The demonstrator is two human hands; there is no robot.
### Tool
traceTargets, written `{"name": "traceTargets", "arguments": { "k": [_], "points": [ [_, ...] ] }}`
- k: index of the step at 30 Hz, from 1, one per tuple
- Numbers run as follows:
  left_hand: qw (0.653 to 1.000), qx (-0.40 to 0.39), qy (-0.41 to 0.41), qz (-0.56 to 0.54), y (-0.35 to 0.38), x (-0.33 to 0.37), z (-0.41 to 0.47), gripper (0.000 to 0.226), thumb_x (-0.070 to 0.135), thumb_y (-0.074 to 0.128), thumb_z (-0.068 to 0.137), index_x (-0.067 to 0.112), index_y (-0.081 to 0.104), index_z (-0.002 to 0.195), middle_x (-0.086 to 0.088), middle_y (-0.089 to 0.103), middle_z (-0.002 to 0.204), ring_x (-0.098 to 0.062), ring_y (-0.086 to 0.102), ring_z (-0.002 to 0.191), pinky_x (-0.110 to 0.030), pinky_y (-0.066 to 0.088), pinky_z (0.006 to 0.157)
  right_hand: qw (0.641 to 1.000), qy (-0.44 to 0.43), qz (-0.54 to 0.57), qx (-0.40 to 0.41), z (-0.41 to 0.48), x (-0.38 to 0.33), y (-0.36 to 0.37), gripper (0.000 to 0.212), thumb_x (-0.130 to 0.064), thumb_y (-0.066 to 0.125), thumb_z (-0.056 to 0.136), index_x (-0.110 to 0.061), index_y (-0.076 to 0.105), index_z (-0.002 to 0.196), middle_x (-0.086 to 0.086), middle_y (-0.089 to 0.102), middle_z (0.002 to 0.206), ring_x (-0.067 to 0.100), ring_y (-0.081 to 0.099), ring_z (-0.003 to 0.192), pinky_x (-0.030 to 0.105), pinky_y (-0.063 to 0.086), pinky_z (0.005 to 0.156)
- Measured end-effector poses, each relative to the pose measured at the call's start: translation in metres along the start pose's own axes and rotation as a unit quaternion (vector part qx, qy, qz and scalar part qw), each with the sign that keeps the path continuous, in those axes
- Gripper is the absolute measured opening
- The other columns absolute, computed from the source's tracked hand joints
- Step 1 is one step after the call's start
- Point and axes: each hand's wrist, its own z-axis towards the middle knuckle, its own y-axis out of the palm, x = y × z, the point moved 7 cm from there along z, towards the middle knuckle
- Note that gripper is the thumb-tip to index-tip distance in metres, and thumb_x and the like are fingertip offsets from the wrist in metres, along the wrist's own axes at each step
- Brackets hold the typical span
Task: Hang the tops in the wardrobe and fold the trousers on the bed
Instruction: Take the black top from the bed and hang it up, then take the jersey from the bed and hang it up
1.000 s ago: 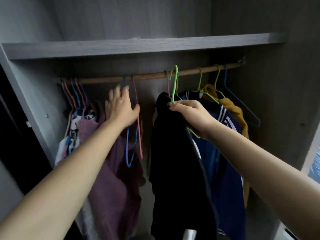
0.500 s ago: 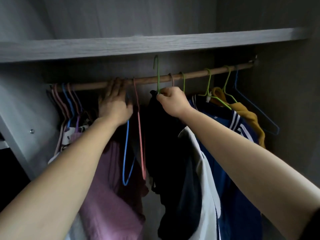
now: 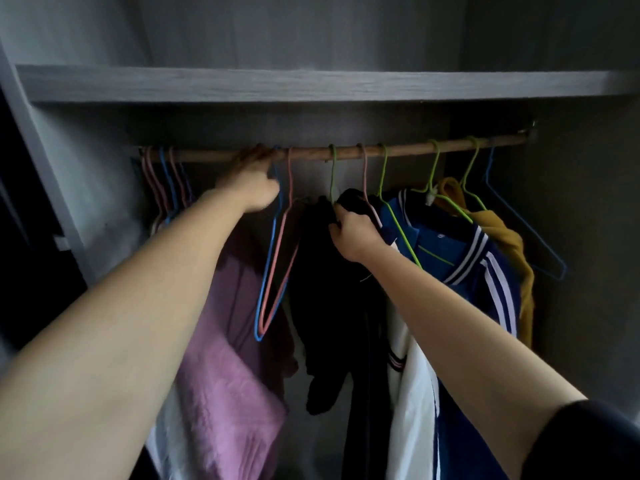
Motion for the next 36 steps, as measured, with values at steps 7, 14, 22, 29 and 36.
{"name": "traceTargets", "arguments": {
  "k": [7,14,22,29,36],
  "points": [
    [0.986,0.162,0.015,-0.04,0.004,0.045,-0.101,0.051,0.034,0.038,0.101,0.018,0.039,0.149,-0.006,0.027,0.161,-0.024,0.019,0.15,-0.051,0.027,0.115,0.98,-0.092,0.03,0.172,-0.088,0.007,-0.034,0.044,-0.031,0.044,0.105,-0.012,0.051,0.144,0.01,0.049,0.147,0.029,0.046,0.135,0.042,0.042,0.108],
    [0.953,0.24,0.078,-0.166,0.106,0.105,-0.283,0.048,0.024,0.043,0.101,0.013,0.043,0.148,-0.014,0.03,0.159,-0.028,0.023,0.149,-0.052,0.029,0.113,0.962,-0.017,-0.074,0.264,-0.249,0.106,0.017,0.054,-0.032,0.05,0.104,-0.014,0.038,0.153,0.013,0.032,0.16,0.03,0.028,0.149,0.044,0.027,0.12],
    [0.968,-0.075,0.112,-0.212,0.243,0.198,-0.384,0.058,0.039,0.032,0.102,0.017,0.03,0.155,-0.009,0.016,0.164,-0.024,0.011,0.152,-0.059,0.019,0.117,0.957,0.181,-0.133,0.181,-0.42,0.211,0.069,0.067,-0.039,0.057,0.099,-0.015,0.032,0.156,0.016,0.022,0.164,0.034,0.018,0.152,0.051,0.023,0.121],
    [0.948,-0.175,0.166,-0.208,0.271,0.317,-0.436,0.063,0.058,0.026,0.098,0.036,0.02,0.156,-0.002,0.006,0.166,-0.028,-0.002,0.153,-0.068,0.01,0.115,0.921,0.267,-0.206,0.194,-0.525,0.29,0.022,0.074,-0.05,0.052,0.097,-0.022,0.023,0.159,0.015,0.009,0.167,0.034,0.006,0.155,0.051,0.015,0.124],
    [0.932,-0.208,0.223,-0.196,0.29,0.484,-0.481,0.064,0.056,0.029,0.096,0.038,0.015,0.156,-0.002,0.004,0.166,-0.03,-0.002,0.153,-0.067,0.009,0.115,0.887,0.346,-0.191,0.237,-0.639,0.4,-0.064,0.074,-0.052,0.051,0.095,-0.022,0.026,0.158,0.015,0.009,0.167,0.034,0.007,0.154,0.054,0.018,0.122]
  ]
}}
